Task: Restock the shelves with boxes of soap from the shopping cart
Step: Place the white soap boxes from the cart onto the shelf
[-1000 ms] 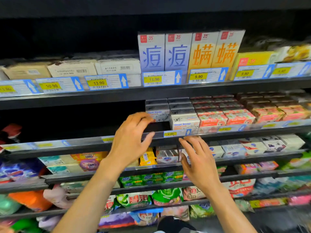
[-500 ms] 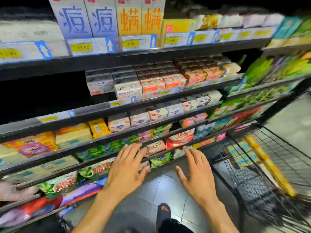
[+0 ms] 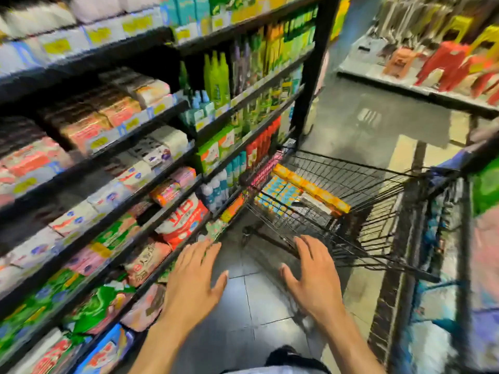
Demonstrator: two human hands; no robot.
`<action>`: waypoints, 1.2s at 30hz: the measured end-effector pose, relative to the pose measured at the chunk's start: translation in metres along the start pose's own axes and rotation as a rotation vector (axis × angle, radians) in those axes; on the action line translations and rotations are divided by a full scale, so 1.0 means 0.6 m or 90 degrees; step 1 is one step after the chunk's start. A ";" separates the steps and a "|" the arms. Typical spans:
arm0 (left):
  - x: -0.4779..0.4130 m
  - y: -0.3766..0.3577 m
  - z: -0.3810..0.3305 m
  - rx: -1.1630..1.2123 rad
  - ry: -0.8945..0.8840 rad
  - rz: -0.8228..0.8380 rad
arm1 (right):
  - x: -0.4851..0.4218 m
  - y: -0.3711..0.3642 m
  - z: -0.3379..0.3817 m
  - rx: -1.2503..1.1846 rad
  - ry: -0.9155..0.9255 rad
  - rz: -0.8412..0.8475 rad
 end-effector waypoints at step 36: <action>-0.951 -0.623 -0.292 -0.017 -0.430 0.419 | -0.554 -0.247 -0.643 -0.065 -0.442 0.114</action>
Point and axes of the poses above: each hand's wrist, its own x-axis away from the middle knuckle, its own y-axis out of the back of the hand, z = x × y, the point moved 5 cm from there along -x, towards the middle knuckle, and after that the axes turned 2 degrees about z, right-handed, at the moved point
